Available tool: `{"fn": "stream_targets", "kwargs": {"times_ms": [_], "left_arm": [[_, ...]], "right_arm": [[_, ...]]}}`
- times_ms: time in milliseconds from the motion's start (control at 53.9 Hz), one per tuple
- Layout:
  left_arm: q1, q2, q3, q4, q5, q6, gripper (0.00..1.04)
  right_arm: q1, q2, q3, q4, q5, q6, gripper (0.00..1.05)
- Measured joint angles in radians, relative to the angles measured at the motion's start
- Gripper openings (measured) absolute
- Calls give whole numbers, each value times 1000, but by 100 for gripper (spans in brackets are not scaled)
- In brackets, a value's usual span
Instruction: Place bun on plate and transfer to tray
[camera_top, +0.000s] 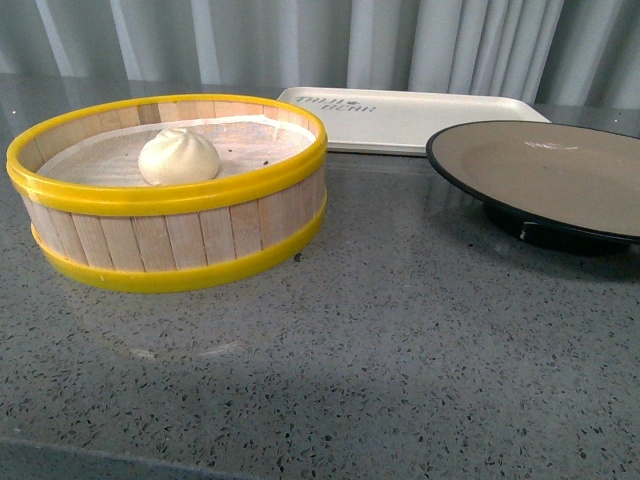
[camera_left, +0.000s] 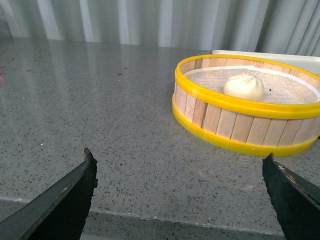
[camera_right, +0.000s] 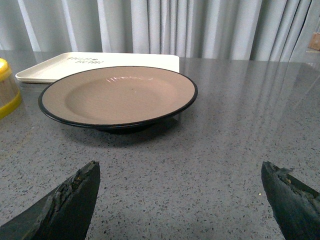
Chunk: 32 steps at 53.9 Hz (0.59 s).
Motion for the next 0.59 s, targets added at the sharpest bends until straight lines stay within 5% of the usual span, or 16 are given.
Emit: {"fn": "stream_targets", "kwargs": {"times_ms": [594], "left_arm": [[0,0,0,0,0,0,98]], "right_arm": [[0,0,0,0,0,0,96]]}}
